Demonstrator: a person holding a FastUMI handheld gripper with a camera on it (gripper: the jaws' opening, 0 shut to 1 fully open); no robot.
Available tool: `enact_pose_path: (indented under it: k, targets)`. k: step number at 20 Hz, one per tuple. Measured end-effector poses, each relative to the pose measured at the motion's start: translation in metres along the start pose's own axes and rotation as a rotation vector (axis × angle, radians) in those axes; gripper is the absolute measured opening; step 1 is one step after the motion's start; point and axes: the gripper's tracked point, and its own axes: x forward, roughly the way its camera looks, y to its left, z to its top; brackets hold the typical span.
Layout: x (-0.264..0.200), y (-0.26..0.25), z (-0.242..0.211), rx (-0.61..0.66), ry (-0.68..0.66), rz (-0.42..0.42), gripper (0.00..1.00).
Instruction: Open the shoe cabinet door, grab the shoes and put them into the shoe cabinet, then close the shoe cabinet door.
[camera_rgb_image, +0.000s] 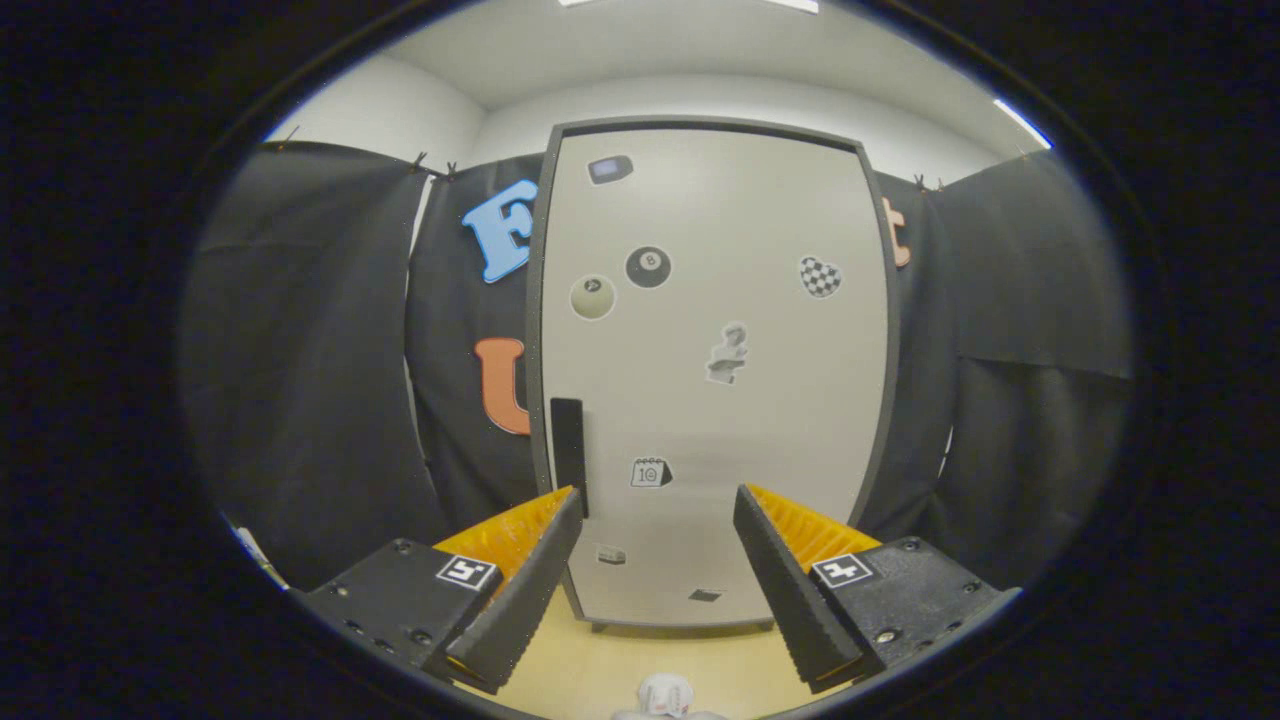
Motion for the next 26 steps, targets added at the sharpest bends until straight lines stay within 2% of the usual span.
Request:
enact_pose_path:
  k: [7,12,17,19,23,26]
  targets:
    - [0.090,0.048,-0.021,0.014,0.041,0.050,1.00]
    - [0.135,0.060,-0.028,0.038,0.059,0.058,0.97]
    - [0.153,0.063,-0.030,0.062,0.068,0.040,0.74]
    - [0.153,0.062,-0.031,0.049,0.065,0.013,0.70]
    - [0.158,0.060,-0.035,0.065,0.068,-0.007,0.41]
    - [0.152,0.059,-0.034,0.064,0.085,0.002,0.36]
